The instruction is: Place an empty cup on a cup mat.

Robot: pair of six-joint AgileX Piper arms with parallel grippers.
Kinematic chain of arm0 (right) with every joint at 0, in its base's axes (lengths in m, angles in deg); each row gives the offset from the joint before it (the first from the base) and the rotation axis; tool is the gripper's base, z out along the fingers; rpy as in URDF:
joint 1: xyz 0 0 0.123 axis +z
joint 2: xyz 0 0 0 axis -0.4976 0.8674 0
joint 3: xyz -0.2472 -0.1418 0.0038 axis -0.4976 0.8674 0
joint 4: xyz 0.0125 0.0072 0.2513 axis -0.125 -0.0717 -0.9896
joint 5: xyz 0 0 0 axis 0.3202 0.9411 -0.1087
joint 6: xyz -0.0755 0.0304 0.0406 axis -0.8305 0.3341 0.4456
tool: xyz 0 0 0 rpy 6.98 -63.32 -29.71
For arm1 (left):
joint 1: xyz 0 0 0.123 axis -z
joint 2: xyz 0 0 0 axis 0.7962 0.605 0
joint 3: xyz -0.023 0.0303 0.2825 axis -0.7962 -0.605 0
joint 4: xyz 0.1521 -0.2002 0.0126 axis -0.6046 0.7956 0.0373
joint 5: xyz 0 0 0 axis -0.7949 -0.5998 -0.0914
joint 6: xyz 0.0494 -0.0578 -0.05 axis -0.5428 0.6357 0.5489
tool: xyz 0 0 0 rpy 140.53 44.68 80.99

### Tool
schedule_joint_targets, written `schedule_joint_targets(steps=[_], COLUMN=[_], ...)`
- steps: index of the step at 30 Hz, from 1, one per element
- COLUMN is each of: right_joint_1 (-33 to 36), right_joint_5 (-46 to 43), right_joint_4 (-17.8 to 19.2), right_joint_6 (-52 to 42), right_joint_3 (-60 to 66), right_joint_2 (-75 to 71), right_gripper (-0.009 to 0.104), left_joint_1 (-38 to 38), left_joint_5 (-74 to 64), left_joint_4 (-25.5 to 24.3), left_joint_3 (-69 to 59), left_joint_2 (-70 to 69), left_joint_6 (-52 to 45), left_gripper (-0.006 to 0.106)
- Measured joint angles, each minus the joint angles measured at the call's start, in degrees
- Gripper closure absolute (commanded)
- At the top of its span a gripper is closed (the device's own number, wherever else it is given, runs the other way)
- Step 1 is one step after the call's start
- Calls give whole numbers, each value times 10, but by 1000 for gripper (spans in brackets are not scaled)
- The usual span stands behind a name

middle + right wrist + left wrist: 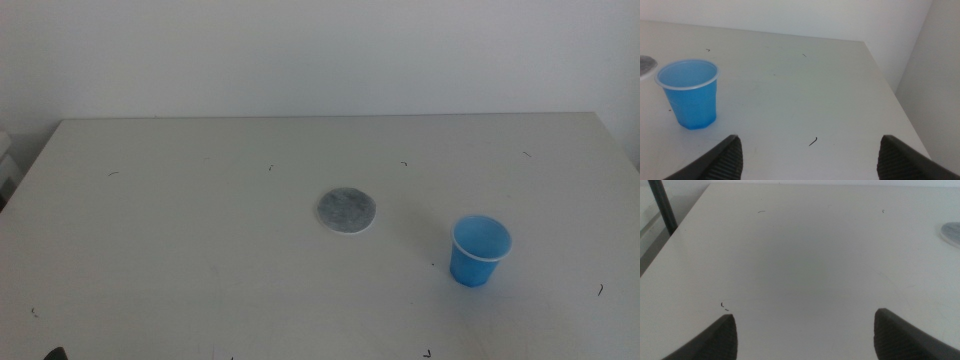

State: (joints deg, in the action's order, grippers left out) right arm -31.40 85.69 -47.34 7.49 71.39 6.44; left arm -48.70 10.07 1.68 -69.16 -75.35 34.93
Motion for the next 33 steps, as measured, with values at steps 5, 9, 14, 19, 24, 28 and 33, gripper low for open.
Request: schedule_joint_targets(steps=[5, 9, 14, 19, 24, 28, 33], right_joint_1=[0, 0, 0, 0, 0, 0, 0], right_joint_5=[34, 64, 84, 88, 89, 91, 119], right_joint_4=[0, 0, 12, 34, 42, 42, 42], right_joint_6=[0, 0, 0, 0, 0, 19, 77], right_joint_3=[-42, -94, -152, -207, -264, -313, -379], right_joint_2=[0, 5, 56, 126, 197, 252, 319], right_gripper=[1, 1, 1, 1, 1, 1, 1], left_joint_1=[0, 0, 0, 0, 0, 0, 0], left_joint_5=[0, 0, 0, 0, 0, 0, 0], left_joint_4=[0, 0, 0, 0, 0, 0, 0], left_joint_3=[0, 0, 0, 0, 0, 0, 0], left_joint_2=[0, 0, 0, 0, 0, 0, 0], left_joint_6=[0, 0, 0, 0, 0, 0, 0], left_gripper=[-5, -5, -5, -5, -5, -5, -5])
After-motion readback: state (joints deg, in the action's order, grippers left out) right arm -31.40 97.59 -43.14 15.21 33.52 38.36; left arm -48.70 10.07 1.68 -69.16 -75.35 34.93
